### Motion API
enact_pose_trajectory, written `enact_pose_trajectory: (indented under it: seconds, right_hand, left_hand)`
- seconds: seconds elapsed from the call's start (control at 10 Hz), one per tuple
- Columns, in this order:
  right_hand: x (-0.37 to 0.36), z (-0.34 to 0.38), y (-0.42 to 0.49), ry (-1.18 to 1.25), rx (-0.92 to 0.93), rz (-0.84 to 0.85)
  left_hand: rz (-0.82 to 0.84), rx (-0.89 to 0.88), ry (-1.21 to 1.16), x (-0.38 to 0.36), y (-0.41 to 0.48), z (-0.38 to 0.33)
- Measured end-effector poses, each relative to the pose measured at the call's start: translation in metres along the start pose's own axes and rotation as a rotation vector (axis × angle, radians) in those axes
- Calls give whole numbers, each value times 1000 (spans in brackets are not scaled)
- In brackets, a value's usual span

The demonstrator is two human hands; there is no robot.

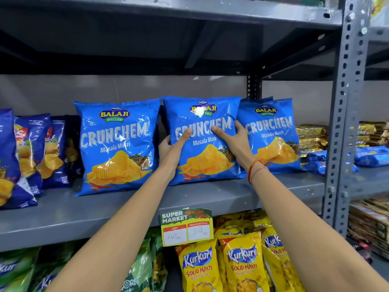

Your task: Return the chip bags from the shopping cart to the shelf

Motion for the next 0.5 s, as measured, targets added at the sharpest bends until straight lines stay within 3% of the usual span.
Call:
enact_pose_trajectory:
  seconds: [0.3, 0.5]
  right_hand:
    - [-3, -12, -6, 25, -23, -47]
    - [22, 21, -32, -91, 89, -335]
  left_hand:
    - [-82, -46, 123, 5, -9, 5]
    - [-179, -197, 285, 12, -40, -17]
Point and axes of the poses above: each hand's wrist, its own y-axis towards the middle knuckle, its own x-axis out of the back of the hand, z = x × y, the point moved 6 cm from there along y, towards the middle knuckle, and after that the axes turned 6 degrees about -y, right-handed, at the moved point
